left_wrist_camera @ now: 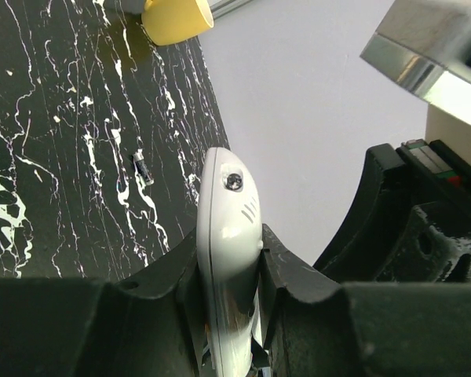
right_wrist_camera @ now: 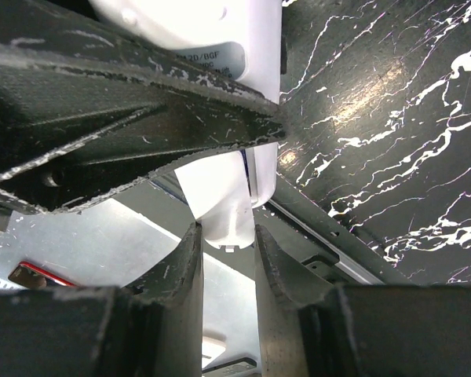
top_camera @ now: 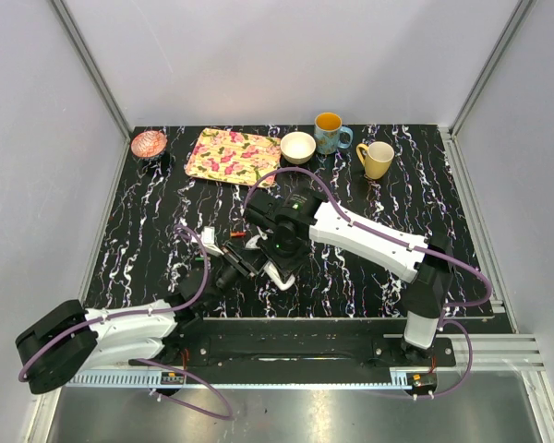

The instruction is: Load the batteries into the remote control

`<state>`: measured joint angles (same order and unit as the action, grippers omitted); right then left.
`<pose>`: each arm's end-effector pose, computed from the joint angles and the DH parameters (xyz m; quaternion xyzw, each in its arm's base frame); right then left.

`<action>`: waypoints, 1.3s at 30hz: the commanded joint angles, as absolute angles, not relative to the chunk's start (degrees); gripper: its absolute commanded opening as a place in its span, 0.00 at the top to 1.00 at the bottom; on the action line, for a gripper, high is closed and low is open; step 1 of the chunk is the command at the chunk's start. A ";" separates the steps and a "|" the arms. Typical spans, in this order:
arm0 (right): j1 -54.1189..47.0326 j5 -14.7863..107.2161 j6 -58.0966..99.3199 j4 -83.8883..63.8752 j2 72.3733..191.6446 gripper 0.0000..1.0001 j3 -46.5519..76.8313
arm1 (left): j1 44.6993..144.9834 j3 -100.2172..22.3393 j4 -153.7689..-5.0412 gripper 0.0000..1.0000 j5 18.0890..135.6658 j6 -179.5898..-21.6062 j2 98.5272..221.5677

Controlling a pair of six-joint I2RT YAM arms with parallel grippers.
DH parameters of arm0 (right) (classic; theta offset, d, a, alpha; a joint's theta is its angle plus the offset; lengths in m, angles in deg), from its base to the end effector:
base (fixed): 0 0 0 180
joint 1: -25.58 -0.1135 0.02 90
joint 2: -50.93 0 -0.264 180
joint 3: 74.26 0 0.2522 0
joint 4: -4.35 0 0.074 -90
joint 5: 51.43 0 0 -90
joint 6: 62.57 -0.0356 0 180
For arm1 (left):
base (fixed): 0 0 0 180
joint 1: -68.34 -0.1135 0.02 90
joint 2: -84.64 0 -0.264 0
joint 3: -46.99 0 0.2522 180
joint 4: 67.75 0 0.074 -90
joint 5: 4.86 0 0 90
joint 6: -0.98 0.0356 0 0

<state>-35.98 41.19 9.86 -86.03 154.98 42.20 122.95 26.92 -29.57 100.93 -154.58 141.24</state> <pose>0.1668 0.3114 0.3166 -0.3746 0.9210 0.0843 0.0663 0.1154 -0.1456 0.1869 -0.1639 0.6777 -0.5680 0.4373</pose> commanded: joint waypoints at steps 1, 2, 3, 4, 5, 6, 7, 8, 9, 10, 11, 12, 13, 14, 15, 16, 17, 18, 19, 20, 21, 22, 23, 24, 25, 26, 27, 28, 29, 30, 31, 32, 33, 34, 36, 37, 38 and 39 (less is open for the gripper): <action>-36.64 41.91 9.94 -96.25 154.64 1.00 42.60 | 123.27 24.18 -27.45 1.00 102.89 -152.83 139.31; -36.64 41.91 9.94 -96.25 154.64 1.00 42.69 | 123.27 24.26 -27.54 1.00 102.89 -152.74 139.14; -36.56 42.00 9.94 -96.25 154.73 1.00 42.95 | 123.27 24.18 -27.46 1.00 102.81 -152.57 139.13; -36.55 41.83 9.94 -96.33 154.90 1.00 43.13 | 123.27 24.18 -27.54 1.00 102.80 -152.48 139.05; -36.55 41.74 9.94 -96.42 154.82 1.00 43.30 | 123.27 24.09 -27.98 1.00 102.80 -152.39 139.05; -36.55 41.83 9.85 -96.34 154.73 1.00 43.65 | 123.27 24.09 -27.98 1.00 102.72 -152.39 138.96; -36.55 41.48 9.94 -96.42 154.99 1.00 43.74 | 123.27 24.09 -28.07 1.00 102.46 -152.39 138.70; -36.64 41.39 9.94 -96.42 154.90 1.00 43.83 | 123.27 24.09 -27.98 1.00 102.28 -152.39 138.69; -36.56 41.21 10.02 -96.42 154.99 1.00 43.92 | 123.36 24.09 -28.07 1.00 102.19 -152.30 138.61; -36.47 41.12 10.20 -96.34 155.08 1.00 44.01 | 123.45 24.09 -27.98 1.00 102.10 -152.30 138.61; -36.55 41.12 10.20 -96.25 154.99 1.00 44.01 | 123.62 24.00 -27.90 1.00 102.10 -152.30 138.61; -36.47 41.04 10.20 -96.16 155.16 1.00 44.01 | 123.80 24.00 -27.63 1.00 102.10 -152.30 138.69; -36.55 40.86 10.29 -95.99 155.34 1.00 44.09 | 123.89 23.91 -27.54 1.00 102.01 -152.21 138.78; -36.47 40.77 10.29 -95.98 155.43 1.00 44.27 | 123.98 23.83 -27.02 1.00 102.01 -152.30 138.96; -36.47 40.60 10.37 -96.07 155.52 1.00 44.53 | 124.24 23.91 -26.67 1.00 101.84 -152.30 138.87; -36.47 40.25 10.38 -95.98 155.61 1.00 44.62 | 124.41 23.91 -26.23 1.00 101.75 -152.30 138.78; -36.47 40.07 10.29 -95.72 155.61 1.00 44.62 | 124.50 24.09 -25.53 1.00 101.75 -152.30 138.69; -36.47 39.98 10.20 -95.55 155.52 1.00 44.62 | 124.77 24.26 -25.17 1.00 101.75 -152.30 138.61; -36.47 39.98 10.03 -95.37 155.52 1.00 44.62 | 124.85 24.44 -24.91 1.00 101.75 -152.30 138.43; -36.47 39.98 9.94 -94.85 155.43 1.00 44.71 | 124.94 24.44 -24.56 1.00 101.75 -152.39 138.43; -36.55 40.07 9.76 -94.49 155.52 1.00 44.54 | 124.94 24.79 -24.03 1.00 101.84 -152.47 138.26; -36.55 40.16 9.67 -94.32 155.52 1.00 44.53 | 125.03 24.88 -23.51 1.00 101.75 -152.65 138.08; -36.47 40.07 9.50 -93.79 155.61 1.00 44.45 | 125.12 25.05 -22.80 1.00 101.75 -152.65 137.99; -36.47 39.98 9.32 -93.53 155.43 1.00 44.27 | 125.21 25.06 -22.36 1.00 101.66 -152.48 137.90; -36.47 40.07 9.06 -93.09 155.34 1.00 44.18 | 125.29 25.06 -22.10 1.00 101.40 -152.48 137.82; -36.47 39.98 8.88 -92.47 155.26 1.00 44.18 | 125.30 25.06 -21.40 1.00 101.31 -152.48 137.90; -36.47 39.98 8.71 -92.12 155.08 1.00 44.27 | 125.38 25.14 -21.04 1.00 101.14 -152.56 137.99; -36.47 39.89 8.36 -91.77 154.99 1.00 44.36 | 125.47 25.14 -20.69 1.00 100.87 -152.65 138.34; -36.47 39.98 8.27 -91.24 155.16 1.00 44.53 | 125.47 25.14 -20.17 1.00 100.78 -152.74 138.43; -36.47 39.89 8.18 -91.15 155.08 1.00 44.97 | 125.64 25.14 -19.90 1.00 100.70 -152.83 138.60; -36.38 39.89 8.09 -90.98 155.25 1.00 45.15 | 125.65 25.14 -19.81 1.00 100.52 -152.74 138.87; -36.38 39.98 8.00 -90.71 155.25 1.00 45.41 | 125.73 25.06 -19.72 1.00 100.43 -152.74 138.96; -36.38 39.89 8.00 -90.71 155.43 1.00 45.94 | 125.82 25.06 -19.81 1.00 100.34 -152.57 138.96; -36.38 40.07 8.00 -90.71 155.60 1.00 46.20 | 125.91 25.06 -19.90 1.00 100.34 -152.48 138.87; -36.47 40.16 7.91 -90.80 155.78 1.00 46.73 | 126.09 24.97 -20.16 1.00 100.34 -151.95 138.87; -36.47 40.24 7.91 -90.88 155.69 1.00 46.91 | 126.09 24.97 -20.60 1.00 100.43 -151.86 138.70; -36.38 40.42 7.91 -91.06 155.87 1.00 47.08 | 126.26 24.88 -21.04 1.00 100.52 -151.77 138.69; -36.38 40.42 7.91 -91.06 155.78 1.00 47.43 | 126.26 24.97 -21.13 1.00 100.52 -151.51 138.61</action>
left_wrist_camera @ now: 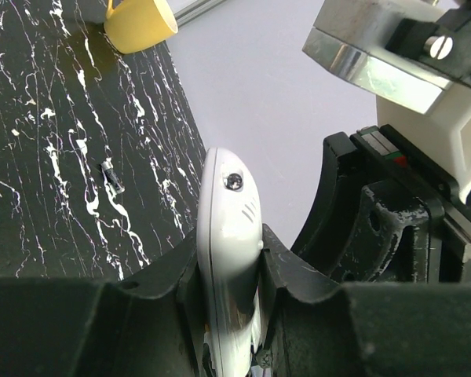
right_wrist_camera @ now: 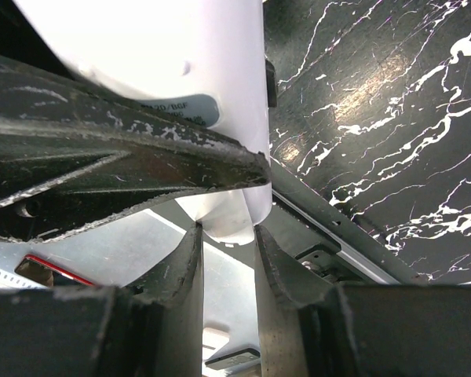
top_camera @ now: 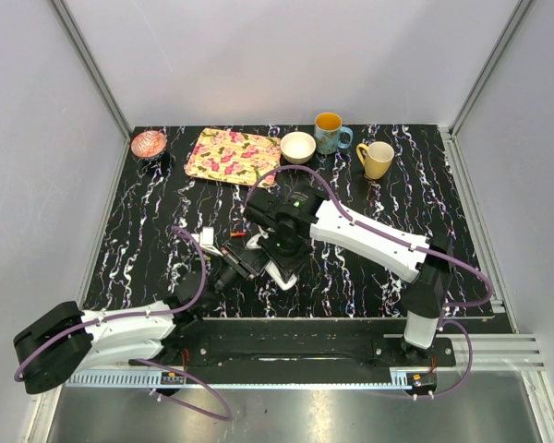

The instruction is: Load the batteries into the remote control

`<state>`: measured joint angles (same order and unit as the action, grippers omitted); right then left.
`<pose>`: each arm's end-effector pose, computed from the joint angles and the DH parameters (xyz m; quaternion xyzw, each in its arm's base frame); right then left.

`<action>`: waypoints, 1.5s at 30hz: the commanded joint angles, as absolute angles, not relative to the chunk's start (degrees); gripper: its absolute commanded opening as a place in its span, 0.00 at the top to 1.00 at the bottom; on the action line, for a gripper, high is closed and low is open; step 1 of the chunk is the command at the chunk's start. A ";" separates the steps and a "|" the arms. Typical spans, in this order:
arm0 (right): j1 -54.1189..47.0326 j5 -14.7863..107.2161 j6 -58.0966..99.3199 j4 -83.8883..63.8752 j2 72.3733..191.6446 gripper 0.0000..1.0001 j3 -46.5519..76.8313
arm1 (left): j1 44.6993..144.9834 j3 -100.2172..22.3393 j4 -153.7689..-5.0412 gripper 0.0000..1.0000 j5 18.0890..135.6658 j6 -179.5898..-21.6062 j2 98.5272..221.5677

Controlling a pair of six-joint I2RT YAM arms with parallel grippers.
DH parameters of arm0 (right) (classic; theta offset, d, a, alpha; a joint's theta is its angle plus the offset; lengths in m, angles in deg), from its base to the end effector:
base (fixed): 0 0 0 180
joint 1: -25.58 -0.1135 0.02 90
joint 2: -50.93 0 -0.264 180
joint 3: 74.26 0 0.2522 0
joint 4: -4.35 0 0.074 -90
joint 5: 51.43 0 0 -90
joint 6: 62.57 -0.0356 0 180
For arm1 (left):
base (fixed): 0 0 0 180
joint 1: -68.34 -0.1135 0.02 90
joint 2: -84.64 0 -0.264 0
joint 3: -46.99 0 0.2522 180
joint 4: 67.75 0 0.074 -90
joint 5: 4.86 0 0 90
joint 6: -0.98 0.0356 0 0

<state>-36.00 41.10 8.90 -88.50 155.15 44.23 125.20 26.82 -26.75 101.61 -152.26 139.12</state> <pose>0.1657 0.3094 0.3242 -0.3670 0.9246 0.0808 0.0620 0.1081 -0.1472 0.1988 -0.1435 0.6508 -0.5932 0.4517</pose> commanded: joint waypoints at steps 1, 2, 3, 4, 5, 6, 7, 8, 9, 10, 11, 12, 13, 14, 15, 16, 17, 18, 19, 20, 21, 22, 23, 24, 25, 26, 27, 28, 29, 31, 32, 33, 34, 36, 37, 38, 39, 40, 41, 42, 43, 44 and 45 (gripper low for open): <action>-36.38 40.59 8.00 -91.06 155.78 1.00 47.52 | 126.35 24.97 -21.21 1.00 100.61 -151.42 138.69; -36.38 40.60 8.00 -91.24 155.87 1.00 47.61 | 126.44 24.88 -21.30 1.00 100.52 -151.42 138.69; -36.38 40.68 8.00 -91.41 155.96 1.00 47.96 | 126.52 24.71 -21.30 1.00 100.43 -151.07 138.87; -36.29 40.94 8.00 -91.41 156.04 1.00 48.05 | 126.53 24.62 -21.30 1.00 100.26 -150.98 139.04; -36.29 40.95 8.09 -91.67 156.05 1.00 48.31 | 126.61 24.53 -21.30 1.00 100.08 -150.89 139.13; -36.29 40.95 8.18 -91.68 156.13 1.00 48.66 | 126.70 24.36 -21.30 1.00 99.99 -150.72 139.22; -36.29 40.95 8.18 -91.68 156.13 1.00 48.75 | 126.70 24.18 -21.30 1.00 99.64 -150.63 139.57; -36.29 40.95 8.35 -91.85 156.13 1.00 48.84 | 126.79 24.26 -21.30 1.00 99.55 -150.63 139.57; -36.29 41.03 8.27 -91.85 156.13 1.00 48.84 | 126.88 24.18 -21.30 1.00 99.55 -150.63 139.57; -36.20 40.95 8.35 -91.85 156.22 1.00 48.75 | 126.88 24.18 -21.22 1.00 99.55 -150.63 139.49; -36.12 40.77 8.35 -91.94 156.13 1.00 48.67 | 126.88 24.18 -21.13 1.00 99.55 -150.63 139.49; -36.12 40.68 8.44 -91.94 156.13 1.00 48.67 | 126.88 24.18 -21.13 1.00 99.55 -150.54 139.40; -36.03 40.60 8.27 -91.85 156.05 1.00 48.75 | 126.96 24.18 -21.21 1.00 99.29 -150.45 139.22; -35.94 40.51 8.27 -91.68 156.13 1.00 48.93 | 126.96 24.09 -21.13 1.00 99.20 -150.45 139.40; -35.94 40.25 8.35 -91.68 156.13 1.00 49.36 | 126.96 24.09 -21.04 1.00 99.03 -150.45 139.48; -35.85 40.16 8.27 -91.59 156.13 1.00 49.46 | 126.96 24.09 -20.69 1.00 98.68 -150.54 139.66; -35.85 40.07 8.27 -91.59 156.31 1.00 49.72 | 126.96 24.18 -20.25 1.00 98.50 -150.63 139.92; -35.85 39.89 8.27 -91.59 156.31 0.99 49.89 | 126.96 24.18 -19.90 1.00 98.32 -150.89 140.27; -35.85 39.89 8.27 -91.50 156.40 0.98 49.98 | 126.96 24.18 -19.64 1.00 97.97 -150.98 140.36; -35.76 39.81 8.35 -91.15 156.48 0.96 50.07 | 126.96 24.00 -19.20 1.00 97.80 -151.24 140.36; -35.76 39.63 8.27 -90.98 156.48 0.93 50.07 | 126.96 24.00 -19.02 1.00 97.62 -151.42 140.45; -35.76 39.54 8.18 -90.89 156.40 0.92 50.07 | 126.96 24.00 -18.93 1.00 97.53 -151.68 140.54; -35.76 39.45 8.18 -90.71 156.48 0.90 50.16 | 126.96 24.09 -18.76 1.00 97.53 -151.86 140.54; -35.76 39.28 8.18 -90.54 156.40 0.89 50.16 | 126.96 24.18 -18.49 1.00 97.62 -152.30 140.54; -35.68 39.19 8.18 -90.19 156.40 0.88 50.16 | 126.96 24.18 -17.62 1.00 97.45 -152.47 140.54; -35.76 39.10 8.18 -90.10 156.31 0.88 50.07 | 126.96 24.09 -17.44 1.00 97.27 -152.48 140.54; -35.68 39.10 8.27 -89.83 156.31 0.88 49.90 | 126.96 24.00 -17.35 1.00 97.01 -152.74 140.54; -35.59 39.10 8.35 -89.57 156.22 0.88 49.81 | 126.96 23.91 -17.52 1.00 96.83 -152.91 140.54; -35.59 39.01 8.44 -89.39 156.22 0.88 49.72 | 126.96 23.91 -17.35 1.00 96.74 -153.52 140.71; -35.41 39.19 8.53 -88.96 156.22 0.88 49.72 | 126.96 24.00 -16.74 1.00 96.57 -153.88 140.89; -35.33 39.28 8.53 -88.87 156.31 0.87 49.72 | 126.96 24.09 -16.56 1.00 96.56 -154.14 140.98; -35.32 39.36 8.53 -88.86 156.22 0.86 49.72 | 126.96 24.09 -16.64 1.00 96.74 -154.23 140.98; -35.41 39.45 8.53 -88.78 156.05 0.85 49.81 | 126.88 24.18 -16.99 1.00 97.18 -154.32 140.98; -35.32 39.54 8.44 -88.78 155.70 0.78 49.98 | 126.96 24.09 -17.70 1.00 97.62 -154.23 140.98; -35.32 39.63 8.35 -88.52 155.61 0.75 49.90 | 126.88 24.00 -19.27 1.00 98.14 -154.15 140.89; -35.32 39.63 8.27 -88.34 155.34 0.71 49.72 | 126.88 23.74 -20.07 1.00 98.41 -154.06 140.89; -35.32 39.63 8.09 -88.25 155.08 0.69 49.63 | 126.88 23.65 -20.68 1.00 98.67 -153.97 140.89; -35.32 39.45 8.00 -88.16 154.99 0.68 49.55 | 126.96 23.65 -21.21 1.00 98.76 -153.97 140.98; -35.24 39.28 7.92 -88.16 154.99 0.66 49.28 | 126.96 23.65 -21.22 1.00 98.76 -153.97 140.98; -35.32 38.93 7.83 -88.07 154.82 0.64 49.02 | 126.88 23.56 -21.22 1.00 98.67 -153.97 141.24; -35.15 38.84 7.74 -87.81 154.73 0.63 48.76 | 126.96 23.65 -21.22 1.00 98.67 -153.97 141.33; -35.24 38.92 7.48 -87.64 154.55 0.62 48.14 | 126.96 23.65 -21.22 1.00 98.59 -154.06 141.33; -35.06 38.93 7.30 -87.37 154.38 0.61 47.88 | 126.96 23.65 -21.22 1.00 98.50 -154.14 141.42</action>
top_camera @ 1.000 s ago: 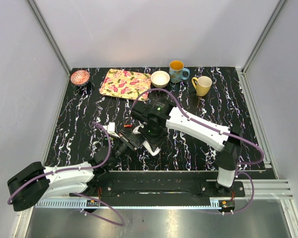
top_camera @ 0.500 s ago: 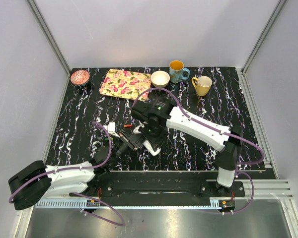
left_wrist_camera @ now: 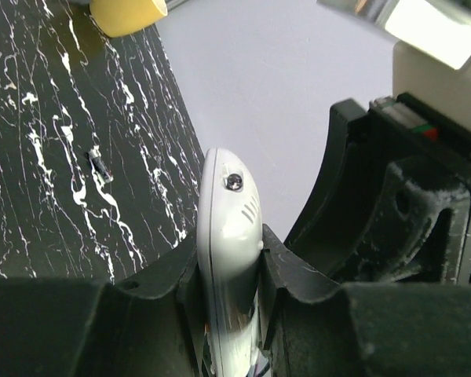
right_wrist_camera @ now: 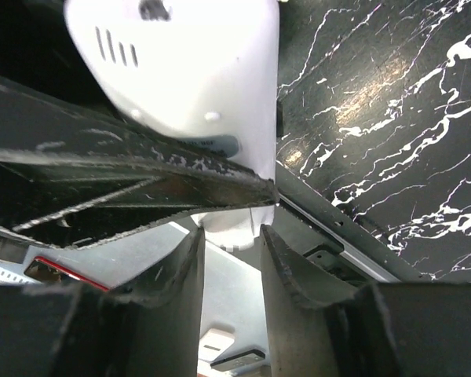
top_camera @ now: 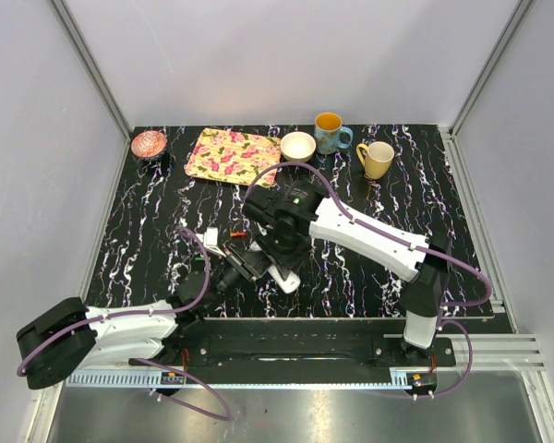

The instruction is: Load the batteries into the remote control

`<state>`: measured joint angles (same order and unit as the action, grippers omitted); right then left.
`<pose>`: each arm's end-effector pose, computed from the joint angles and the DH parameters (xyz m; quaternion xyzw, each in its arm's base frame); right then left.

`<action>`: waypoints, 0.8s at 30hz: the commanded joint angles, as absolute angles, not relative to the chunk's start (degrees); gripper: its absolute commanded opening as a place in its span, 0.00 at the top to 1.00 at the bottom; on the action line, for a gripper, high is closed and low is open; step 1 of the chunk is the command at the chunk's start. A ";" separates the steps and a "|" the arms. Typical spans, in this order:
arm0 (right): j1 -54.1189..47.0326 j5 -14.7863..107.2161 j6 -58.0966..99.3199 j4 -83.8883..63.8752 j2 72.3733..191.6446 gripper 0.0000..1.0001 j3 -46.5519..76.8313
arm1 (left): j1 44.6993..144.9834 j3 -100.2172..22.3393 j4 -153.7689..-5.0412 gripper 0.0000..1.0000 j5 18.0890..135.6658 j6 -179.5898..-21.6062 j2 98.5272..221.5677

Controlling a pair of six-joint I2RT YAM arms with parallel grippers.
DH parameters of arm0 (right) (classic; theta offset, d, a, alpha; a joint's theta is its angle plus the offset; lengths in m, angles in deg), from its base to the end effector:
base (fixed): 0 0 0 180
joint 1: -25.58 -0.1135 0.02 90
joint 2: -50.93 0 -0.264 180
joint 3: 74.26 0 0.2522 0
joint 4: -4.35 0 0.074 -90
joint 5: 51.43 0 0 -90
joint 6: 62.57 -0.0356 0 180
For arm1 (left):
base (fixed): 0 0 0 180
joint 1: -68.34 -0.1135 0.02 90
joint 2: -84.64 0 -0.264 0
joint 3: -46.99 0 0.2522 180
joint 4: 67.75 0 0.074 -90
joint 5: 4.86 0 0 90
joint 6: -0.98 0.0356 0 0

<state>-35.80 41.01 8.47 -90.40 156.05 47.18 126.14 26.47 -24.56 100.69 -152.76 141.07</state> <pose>0.1677 0.3105 0.3319 -0.3619 0.9265 0.0812 0.0633 0.1070 -0.1521 0.1993 -0.1353 0.6486 -0.6053 0.4412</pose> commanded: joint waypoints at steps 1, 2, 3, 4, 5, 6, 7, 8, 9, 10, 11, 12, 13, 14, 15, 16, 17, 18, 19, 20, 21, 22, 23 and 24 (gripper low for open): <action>-35.06 38.93 7.21 -86.94 154.11 0.60 47.61 | 126.96 23.74 -21.13 1.00 98.41 -154.15 141.33; -34.97 38.84 7.21 -86.84 154.02 0.60 47.35 | 126.96 23.83 -21.21 1.00 98.41 -154.23 141.24; -34.97 38.84 6.95 -86.67 153.76 0.59 47.26 | 126.96 23.91 -21.22 1.00 98.41 -154.32 141.16; -34.80 38.84 6.95 -86.49 153.76 0.58 47.26 | 126.96 23.91 -21.22 1.00 98.50 -154.41 141.07; -34.71 38.92 6.86 -86.58 153.67 0.57 47.43 | 126.96 24.00 -21.22 1.00 98.50 -154.41 140.98; -34.80 37.62 6.77 -86.58 153.59 0.57 47.52 | 126.96 24.09 -21.30 1.00 98.67 -154.41 140.89; -34.80 37.61 6.60 -86.67 153.50 0.55 47.61 | 126.96 24.18 -21.56 1.00 98.76 -154.41 140.80; -34.80 37.61 6.77 -86.84 153.24 0.54 47.87 | 126.96 24.09 -21.74 1.00 98.85 -154.50 140.72; -34.71 37.69 6.60 -87.10 153.06 0.53 48.05 | 126.96 24.18 -21.92 1.00 99.20 -154.50 140.63; -34.71 37.87 6.51 -87.72 152.71 0.52 48.40 | 126.96 24.26 -22.09 1.00 99.38 -154.50 140.63; -34.71 38.13 6.33 -87.98 151.84 0.50 49.01 | 126.88 24.35 -22.44 1.00 99.81 -154.50 140.45; -34.71 38.13 5.90 -88.42 151.22 0.49 49.37 | 126.88 24.44 -22.79 1.00 100.69 -154.58 140.36; -34.71 38.13 5.63 -88.95 150.69 0.48 49.54 | 126.88 24.62 -23.58 1.00 101.13 -154.67 140.10; -34.62 37.87 5.28 -89.04 148.60 0.46 49.28 | 126.70 24.70 -23.85 1.00 101.48 -154.67 139.58; -34.62 37.17 4.32 -88.61 147.36 0.45 48.58 | 126.44 24.79 -24.37 1.00 101.75 -154.85 139.14; -34.53 36.99 4.05 -87.12 145.87 0.45 47.45 | 125.39 24.88 -25.16 1.00 101.49 -155.11 138.79; -34.36 37.08 3.53 -85.54 142.37 0.44 43.52 | 124.77 25.05 -25.69 1.00 101.05 -155.55 137.74; -34.10 37.51 2.56 -81.17 140.42 0.44 40.87 | 124.07 25.06 -26.92 1.00 99.48 -155.81 137.12; -34.01 38.39 2.29 -78.00 138.23 0.43 34.93 | 122.15 24.97 -27.89 1.00 98.25 -156.16 136.42; -34.09 39.88 1.77 -74.31 133.59 0.43 31.56 | 121.09 24.62 -28.77 1.00 96.76 -156.78 135.28; -33.83 41.81 0.54 -67.31 131.20 0.39 28.39 | 119.95 24.53 -30.34 1.00 93.69 -156.96 134.66; -33.66 42.96 0.27 -64.02 129.08 0.35 22.79 | 117.93 24.53 -30.88 1.00 92.19 -157.31 134.22; -33.22 44.88 -0.08 -61.12 125.50 0.32 20.30 | 117.04 24.53 -31.14 1.00 90.78 -157.92 133.43; -32.78 46.56 -0.69 -58.57 123.89 0.27 18.01 | 116.16 24.79 -30.89 1.00 88.15 -158.27 133.16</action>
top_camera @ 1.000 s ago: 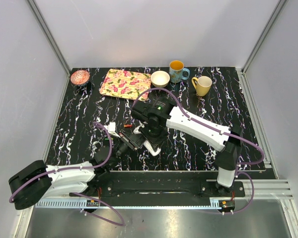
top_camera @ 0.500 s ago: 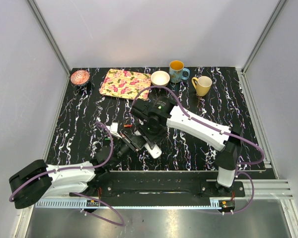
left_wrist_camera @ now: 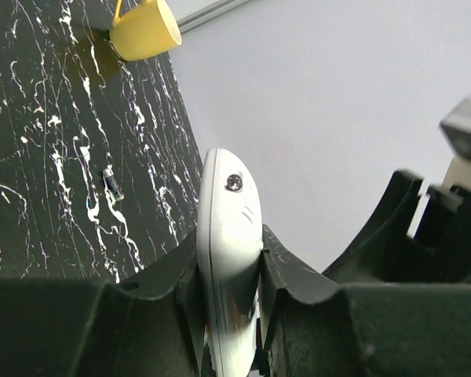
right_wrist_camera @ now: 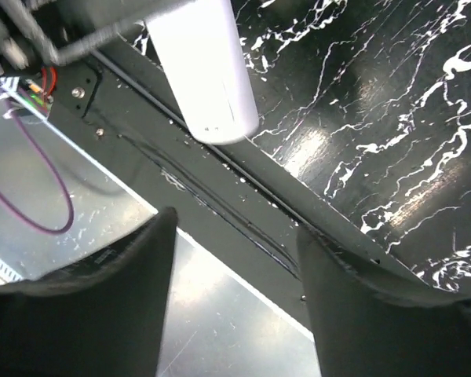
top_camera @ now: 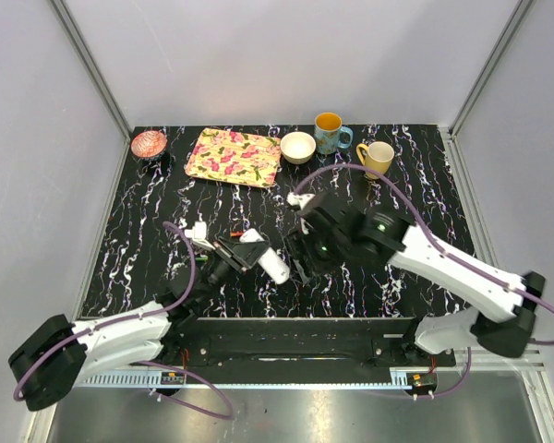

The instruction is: Load the batteries into the remote control

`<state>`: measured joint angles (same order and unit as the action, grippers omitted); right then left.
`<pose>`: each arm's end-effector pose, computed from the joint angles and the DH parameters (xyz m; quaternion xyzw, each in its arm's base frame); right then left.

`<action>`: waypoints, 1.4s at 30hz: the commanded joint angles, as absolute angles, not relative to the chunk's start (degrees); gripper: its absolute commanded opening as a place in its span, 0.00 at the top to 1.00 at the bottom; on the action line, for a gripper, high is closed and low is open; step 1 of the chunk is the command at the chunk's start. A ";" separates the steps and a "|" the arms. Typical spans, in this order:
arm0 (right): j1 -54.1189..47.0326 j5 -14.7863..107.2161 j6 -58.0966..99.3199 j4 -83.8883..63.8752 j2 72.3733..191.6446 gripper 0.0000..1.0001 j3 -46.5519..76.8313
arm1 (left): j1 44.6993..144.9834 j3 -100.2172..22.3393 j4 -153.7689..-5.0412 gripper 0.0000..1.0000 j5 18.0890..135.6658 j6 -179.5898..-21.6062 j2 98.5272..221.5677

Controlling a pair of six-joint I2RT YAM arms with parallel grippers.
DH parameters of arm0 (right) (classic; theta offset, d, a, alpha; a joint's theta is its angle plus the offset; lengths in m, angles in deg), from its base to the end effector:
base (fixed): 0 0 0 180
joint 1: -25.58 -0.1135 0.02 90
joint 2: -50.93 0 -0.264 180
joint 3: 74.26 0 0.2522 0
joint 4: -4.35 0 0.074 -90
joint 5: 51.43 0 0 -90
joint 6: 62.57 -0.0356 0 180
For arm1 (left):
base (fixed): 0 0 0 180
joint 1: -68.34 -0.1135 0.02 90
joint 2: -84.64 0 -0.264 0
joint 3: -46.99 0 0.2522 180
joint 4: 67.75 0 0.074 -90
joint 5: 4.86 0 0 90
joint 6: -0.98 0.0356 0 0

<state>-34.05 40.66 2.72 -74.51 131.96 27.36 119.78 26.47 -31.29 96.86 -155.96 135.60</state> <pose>0.1367 0.2358 0.3698 -0.2933 0.9159 0.1965 0.1908 0.1175 -0.1358 0.2022 -0.1649 0.6492 -0.6000 0.4374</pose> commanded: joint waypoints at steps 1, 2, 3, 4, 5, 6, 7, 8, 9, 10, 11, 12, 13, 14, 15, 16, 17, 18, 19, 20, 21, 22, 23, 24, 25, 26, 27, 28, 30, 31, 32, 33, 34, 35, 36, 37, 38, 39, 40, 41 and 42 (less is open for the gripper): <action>-31.73 48.14 -0.70 -53.06 122.40 0.27 15.64 | 115.02 24.88 -30.88 1.00 87.08 -158.54 132.90; -31.11 49.55 -1.31 -50.05 119.60 0.25 11.01 | 114.58 24.79 -31.14 1.00 86.20 -158.63 132.37; -30.41 52.43 -2.18 -44.27 118.35 0.25 8.96 | 114.49 24.53 -31.76 1.00 85.50 -158.80 132.19; -28.84 53.94 -2.89 -41.43 117.30 0.23 5.37 | 114.31 24.36 -32.11 1.00 83.84 -158.72 132.19; -27.95 55.96 -3.59 -38.88 115.63 0.22 3.94 | 114.22 24.18 -32.29 1.00 83.12 -158.72 132.28; -27.25 56.93 -4.73 -34.59 115.18 0.22 2.71 | 114.22 24.00 -31.51 1.00 81.99 -158.80 132.45; -26.54 57.90 -5.00 -32.81 115.00 0.21 0.78 | 114.22 24.09 -30.89 1.00 81.45 -158.98 132.71; -26.36 58.26 -5.01 -31.83 115.35 0.21 0.33 | 114.31 24.09 -30.27 1.00 81.01 -159.50 133.15; -26.27 58.35 -4.74 -30.87 115.87 0.21 0.15 | 114.22 24.00 -29.66 1.00 80.14 -159.77 133.24; -26.27 58.52 -4.48 -30.07 116.31 0.21 -0.46 | 114.22 23.57 -29.65 1.00 79.78 -159.94 133.42; -26.01 59.05 -4.74 -28.85 116.75 0.21 -0.99 | 114.31 23.21 -29.65 1.00 79.26 -159.77 133.68; -25.83 59.49 -5.00 -26.40 116.76 0.21 -1.43 | 114.31 22.86 -29.91 1.00 78.55 -159.77 133.77; -25.57 60.01 -5.09 -25.50 116.93 0.22 -2.04 | 114.31 22.51 -30.00 1.00 78.37 -159.77 133.86; -25.13 60.98 -5.01 -25.32 117.72 0.23 -1.96 | 114.31 22.42 -29.92 1.00 78.37 -159.77 133.77; -25.04 61.33 -4.74 -25.15 118.25 0.24 -1.96 | 114.22 22.51 -29.92 1.00 78.28 -159.77 133.51; -24.87 61.60 -4.57 -25.06 118.69 0.25 -2.13 | 114.31 22.33 -30.09 1.00 78.37 -159.77 133.42; -24.87 62.65 -4.48 -24.79 119.30 0.27 -2.40 | 114.22 22.16 -30.35 1.00 78.28 -159.77 132.99; -24.60 63.00 -4.57 -24.10 119.57 0.28 -2.75 | 114.31 22.07 -30.62 1.00 78.20 -159.68 132.89; -24.51 63.18 -4.57 -24.09 119.74 0.28 -3.10 | 114.31 22.07 -30.62 1.00 78.20 -159.68 132.72; -24.25 63.53 -4.39 -24.00 119.92 0.28 -3.28 | 114.22 22.07 -30.71 1.00 78.28 -159.68 132.46; -24.25 63.45 -4.39 -23.83 120.01 0.28 -3.54 | 114.22 22.16 -30.71 1.00 78.37 -159.68 132.28; -23.99 63.45 -4.48 -23.74 119.92 0.28 -4.06 | 114.22 22.16 -30.88 1.00 78.28 -159.68 132.10; -23.90 63.97 -4.65 -23.56 119.84 0.28 -4.33 | 114.31 22.16 -30.80 1.00 78.37 -159.68 131.93; -23.99 64.15 -4.83 -23.13 119.75 0.28 -4.68 | 114.31 22.16 -30.80 1.00 78.37 -159.68 131.93; -23.81 64.32 -5.00 -22.95 119.57 0.28 -5.38 | 114.22 22.16 -30.88 1.00 78.55 -159.68 131.75; -23.81 64.85 -5.18 -22.77 119.40 0.28 -5.82 | 114.22 22.16 -31.14 1.00 78.55 -159.68 131.58; -23.90 65.11 -5.27 -22.16 119.22 0.28 -6.35 | 114.22 22.16 -31.23 1.00 78.72 -159.68 131.49; -23.81 65.38 -5.53 -21.72 119.05 0.28 -7.57 | 114.22 22.16 -31.24 1.00 78.81 -159.60 131.31; -23.81 66.78 -6.67 -19.45 118.17 0.29 -9.07 | 114.22 22.24 -31.32 1.00 78.90 -159.59 131.22; -23.72 67.22 -6.94 -18.65 117.64 0.29 -10.56 | 114.22 22.16 -31.15 1.00 78.81 -159.59 131.22; -23.72 68.44 -7.90 -17.68 117.55 0.30 -11.27 | 114.22 22.16 -31.23 1.00 78.81 -159.59 131.14; -23.72 68.80 -8.25 -16.63 117.46 0.31 -11.80 | 114.22 22.24 -31.15 1.00 78.81 -159.68 131.22; -23.81 69.16 -8.43 -16.27 117.46 0.33 -12.50 | 114.13 22.42 -30.80 1.00 78.90 -159.77 131.31; -23.72 70.20 -8.87 -15.74 117.55 0.37 -12.77 | 114.13 22.59 -30.45 1.00 78.90 -159.86 131.40; -23.55 70.56 -9.22 -14.61 117.55 0.40 -13.20 | 114.22 22.68 -29.49 1.00 78.81 -160.03 131.49; -23.46 71.18 -9.75 -13.64 117.81 0.43 -13.99 | 114.13 22.77 -29.13 1.00 78.64 -160.29 131.84; -23.02 72.66 -10.88 -12.67 117.81 0.54 -14.44 | 114.13 22.95 -28.69 1.00 78.46 -160.38 131.93; -22.85 73.37 -11.50 -10.75 117.99 0.59 -14.70 | 114.22 23.12 -27.64 1.00 78.28 -160.47 132.19; -22.58 74.07 -11.94 -9.95 118.51 0.64 -15.05 | 114.13 23.21 -27.11 1.00 78.11 -160.82 132.45; -22.49 75.39 -12.73 -9.94 118.60 0.74 -15.23 | 114.13 23.65 -26.50 1.00 78.19 -161.00 132.63; -22.23 75.84 -13.09 -7.07 118.87 0.79 -15.49 | 114.22 23.74 -25.27 1.00 78.11 -161.17 132.72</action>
<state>-23.50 71.24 -10.35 -14.71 118.94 -14.45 114.45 24.61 -34.22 79.38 -159.69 132.52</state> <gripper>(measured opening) 0.451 0.300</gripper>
